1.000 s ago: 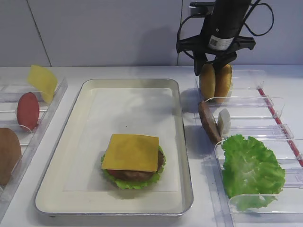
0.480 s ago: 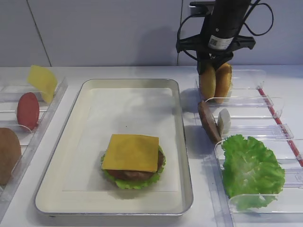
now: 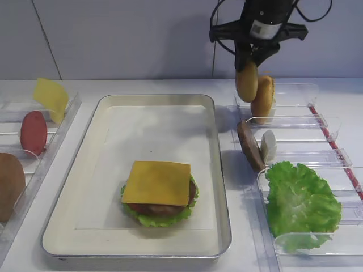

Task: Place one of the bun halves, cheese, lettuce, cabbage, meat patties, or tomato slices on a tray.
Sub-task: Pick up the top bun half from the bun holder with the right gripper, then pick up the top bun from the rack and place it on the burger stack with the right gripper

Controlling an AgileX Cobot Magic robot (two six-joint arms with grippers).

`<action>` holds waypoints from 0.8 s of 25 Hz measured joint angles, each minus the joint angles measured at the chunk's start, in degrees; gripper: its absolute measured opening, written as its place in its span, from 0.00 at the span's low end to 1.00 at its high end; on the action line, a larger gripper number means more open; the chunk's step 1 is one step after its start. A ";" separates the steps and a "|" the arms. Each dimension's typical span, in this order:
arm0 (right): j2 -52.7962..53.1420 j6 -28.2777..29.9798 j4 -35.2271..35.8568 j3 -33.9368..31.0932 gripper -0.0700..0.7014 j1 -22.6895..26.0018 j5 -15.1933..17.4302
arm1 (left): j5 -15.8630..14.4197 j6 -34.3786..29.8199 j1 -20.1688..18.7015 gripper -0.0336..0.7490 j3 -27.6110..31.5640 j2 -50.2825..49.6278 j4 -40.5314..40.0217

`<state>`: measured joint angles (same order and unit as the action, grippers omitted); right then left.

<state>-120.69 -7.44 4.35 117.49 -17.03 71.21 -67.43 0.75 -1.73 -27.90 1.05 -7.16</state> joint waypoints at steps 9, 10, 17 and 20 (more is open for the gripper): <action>0.00 1.61 4.82 9.87 0.40 0.00 0.60 | 0.00 0.00 0.00 0.57 0.00 0.00 0.00; 0.00 1.90 5.06 10.00 0.40 0.00 0.60 | 0.00 0.00 0.00 0.57 0.00 0.00 0.00; 2.12 5.02 7.44 7.53 0.40 0.00 0.92 | 0.00 0.00 0.00 0.57 0.00 0.00 0.00; 5.82 6.51 7.67 3.51 0.40 0.00 0.92 | 0.00 0.00 0.00 0.57 0.00 0.00 0.00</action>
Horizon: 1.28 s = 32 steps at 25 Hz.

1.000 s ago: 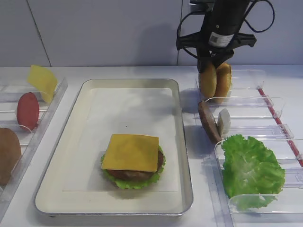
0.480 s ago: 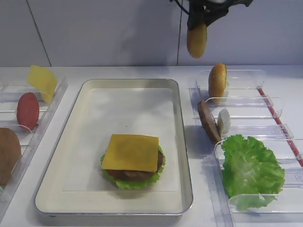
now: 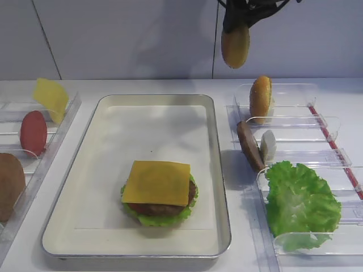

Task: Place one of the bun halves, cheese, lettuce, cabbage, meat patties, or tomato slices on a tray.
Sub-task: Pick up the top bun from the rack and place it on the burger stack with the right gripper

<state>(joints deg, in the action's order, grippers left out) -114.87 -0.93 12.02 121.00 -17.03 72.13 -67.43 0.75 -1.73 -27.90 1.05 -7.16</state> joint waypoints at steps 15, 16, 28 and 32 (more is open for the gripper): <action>27.18 9.95 8.97 -37.97 0.40 0.00 -3.51 | 0.00 0.00 0.00 0.57 0.00 0.00 0.00; 28.95 10.46 9.68 -40.61 0.40 0.00 -4.70 | 0.00 0.00 0.00 0.57 0.00 0.00 0.00; 42.86 22.17 31.30 -62.52 0.40 0.00 -13.66 | 0.00 0.00 0.00 0.57 0.00 0.00 0.00; 43.52 29.35 42.90 -69.23 0.40 0.00 -15.11 | 0.00 0.00 0.00 0.57 0.00 0.00 0.00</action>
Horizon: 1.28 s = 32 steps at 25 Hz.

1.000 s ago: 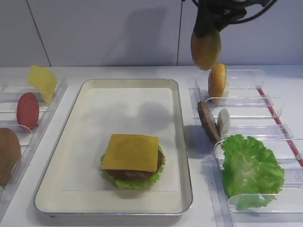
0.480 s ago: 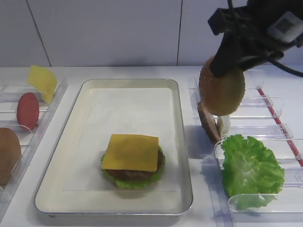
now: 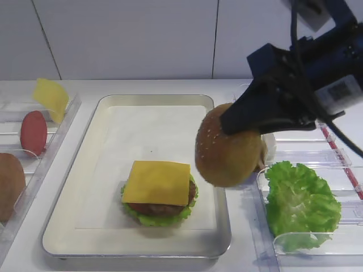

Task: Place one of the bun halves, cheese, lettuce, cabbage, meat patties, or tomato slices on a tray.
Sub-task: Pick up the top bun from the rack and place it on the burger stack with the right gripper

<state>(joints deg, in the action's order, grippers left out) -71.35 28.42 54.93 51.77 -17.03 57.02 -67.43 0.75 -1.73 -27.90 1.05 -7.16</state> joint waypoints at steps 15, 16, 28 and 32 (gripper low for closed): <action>-7.60 19.04 28.64 -5.57 0.40 0.00 2.64 | 0.00 0.00 0.00 0.57 0.00 0.00 0.00; -9.04 20.46 29.85 -5.57 0.40 0.00 3.83 | 0.00 0.00 0.00 0.57 0.00 0.00 0.00; -25.44 31.31 40.22 -5.57 0.40 0.00 9.18 | 0.00 0.00 0.00 0.57 0.00 0.00 0.00; -27.37 32.37 40.56 -5.57 0.39 0.00 9.18 | 0.00 0.00 0.00 0.57 0.00 0.00 0.00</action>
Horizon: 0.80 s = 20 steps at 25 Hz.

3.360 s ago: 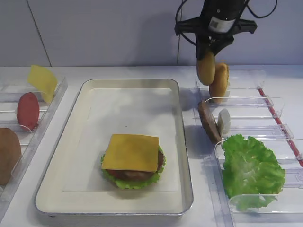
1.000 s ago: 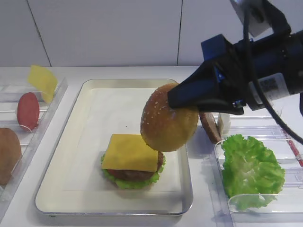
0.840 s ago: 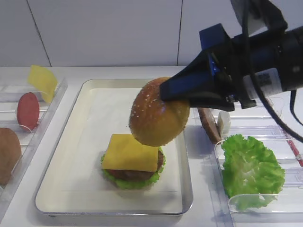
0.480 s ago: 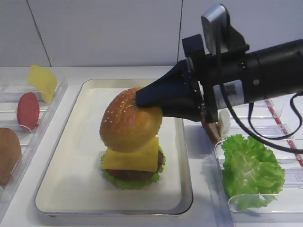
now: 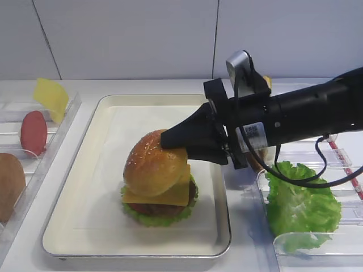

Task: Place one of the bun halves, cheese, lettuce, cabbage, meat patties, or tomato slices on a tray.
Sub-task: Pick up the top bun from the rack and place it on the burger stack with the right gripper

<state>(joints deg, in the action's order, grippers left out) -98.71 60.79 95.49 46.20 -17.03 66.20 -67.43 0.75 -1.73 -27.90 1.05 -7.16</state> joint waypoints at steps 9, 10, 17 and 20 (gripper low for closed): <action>-2.15 1.09 1.02 0.00 0.39 0.00 -0.09 | 0.00 0.00 0.00 0.57 0.00 0.00 0.00; -2.41 1.23 1.02 0.00 0.39 0.00 -0.09 | 0.00 0.00 0.00 0.57 0.00 0.00 0.00; -5.16 1.86 1.59 0.00 0.39 0.00 -0.21 | 0.00 0.00 0.00 0.57 0.00 0.00 0.00; -5.52 2.80 1.71 0.00 0.39 0.00 -0.21 | 0.00 0.00 0.00 0.57 0.00 0.00 0.00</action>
<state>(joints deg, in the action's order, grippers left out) -104.24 63.60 97.20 46.20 -17.03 65.99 -67.43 0.75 -1.73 -27.90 1.05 -7.16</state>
